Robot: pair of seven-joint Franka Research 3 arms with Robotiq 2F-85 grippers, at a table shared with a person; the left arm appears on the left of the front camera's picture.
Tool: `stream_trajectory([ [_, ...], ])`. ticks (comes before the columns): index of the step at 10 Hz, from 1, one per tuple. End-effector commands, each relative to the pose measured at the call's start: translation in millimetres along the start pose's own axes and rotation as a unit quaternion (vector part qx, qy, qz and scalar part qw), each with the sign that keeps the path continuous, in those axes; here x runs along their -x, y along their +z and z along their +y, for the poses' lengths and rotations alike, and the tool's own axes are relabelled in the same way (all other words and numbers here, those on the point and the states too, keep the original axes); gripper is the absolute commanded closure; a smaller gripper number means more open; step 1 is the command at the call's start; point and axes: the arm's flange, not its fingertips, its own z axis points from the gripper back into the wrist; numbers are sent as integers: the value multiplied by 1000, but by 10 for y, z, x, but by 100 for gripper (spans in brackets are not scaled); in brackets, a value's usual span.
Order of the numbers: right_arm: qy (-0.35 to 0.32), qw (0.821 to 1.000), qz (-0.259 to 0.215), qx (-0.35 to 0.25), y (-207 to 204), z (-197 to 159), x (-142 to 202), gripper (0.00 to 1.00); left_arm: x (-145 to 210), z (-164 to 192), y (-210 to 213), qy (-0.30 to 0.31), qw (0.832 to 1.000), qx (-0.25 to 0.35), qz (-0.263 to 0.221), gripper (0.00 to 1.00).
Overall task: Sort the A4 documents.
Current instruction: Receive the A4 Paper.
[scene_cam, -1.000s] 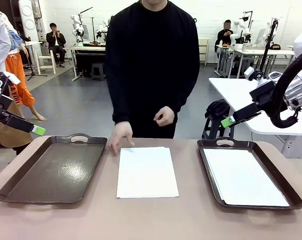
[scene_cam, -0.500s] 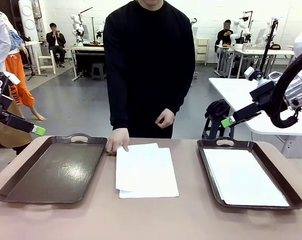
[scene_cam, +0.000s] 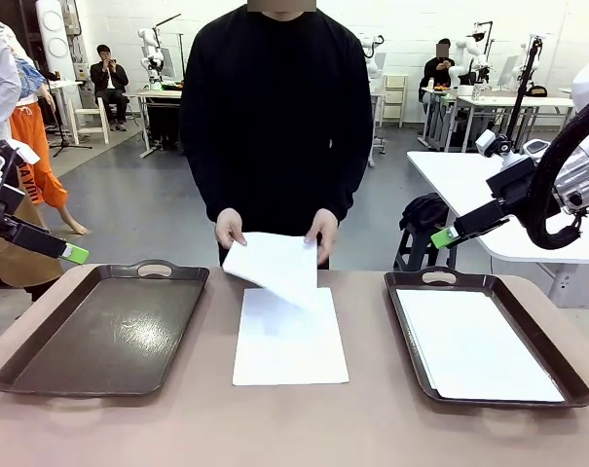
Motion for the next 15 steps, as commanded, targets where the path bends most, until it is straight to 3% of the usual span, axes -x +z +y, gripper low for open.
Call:
stream_trajectory([
  [1, -6, 1000, -2, -2, -13, 4, -9, 0, 18, 31, -22, -6, 1000, 8, -6, 0],
  [15, -6, 1000, -2, -2, -13, 4, -9, 0, 18, 31, -22, -6, 1000, 8, -6, 0],
])
